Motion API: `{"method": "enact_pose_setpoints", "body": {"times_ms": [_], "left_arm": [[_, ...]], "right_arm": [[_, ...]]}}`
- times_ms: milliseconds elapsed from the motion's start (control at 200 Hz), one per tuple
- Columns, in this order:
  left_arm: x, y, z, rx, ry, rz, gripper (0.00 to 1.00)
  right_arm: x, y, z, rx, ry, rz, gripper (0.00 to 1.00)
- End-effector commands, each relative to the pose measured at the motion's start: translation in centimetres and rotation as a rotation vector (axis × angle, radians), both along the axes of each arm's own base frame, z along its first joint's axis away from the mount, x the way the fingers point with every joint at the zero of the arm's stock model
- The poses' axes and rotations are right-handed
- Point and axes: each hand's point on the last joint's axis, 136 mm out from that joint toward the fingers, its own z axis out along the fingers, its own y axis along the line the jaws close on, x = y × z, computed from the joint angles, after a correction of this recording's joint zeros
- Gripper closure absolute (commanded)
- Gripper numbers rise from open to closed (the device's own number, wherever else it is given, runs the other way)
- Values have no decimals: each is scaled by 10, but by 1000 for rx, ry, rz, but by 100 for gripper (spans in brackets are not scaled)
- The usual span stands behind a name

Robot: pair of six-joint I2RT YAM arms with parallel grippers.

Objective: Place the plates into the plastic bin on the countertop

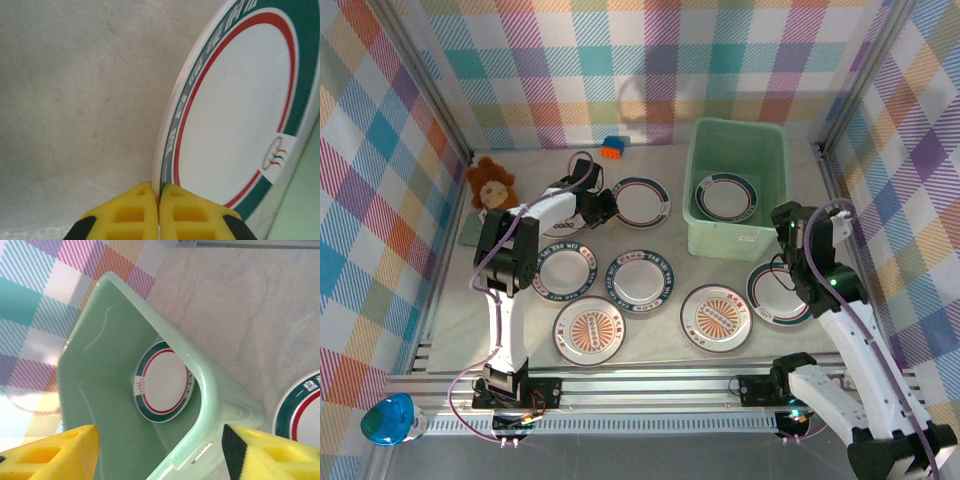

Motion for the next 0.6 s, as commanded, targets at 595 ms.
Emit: {"method": "enact_pose_setpoints", "body": {"times_ms": [595], "left_arm": [[-16,-5,215,-134,-429,-56,100]], "right_arm": [[-61,-16,74,-268,-76,136,41]]}}
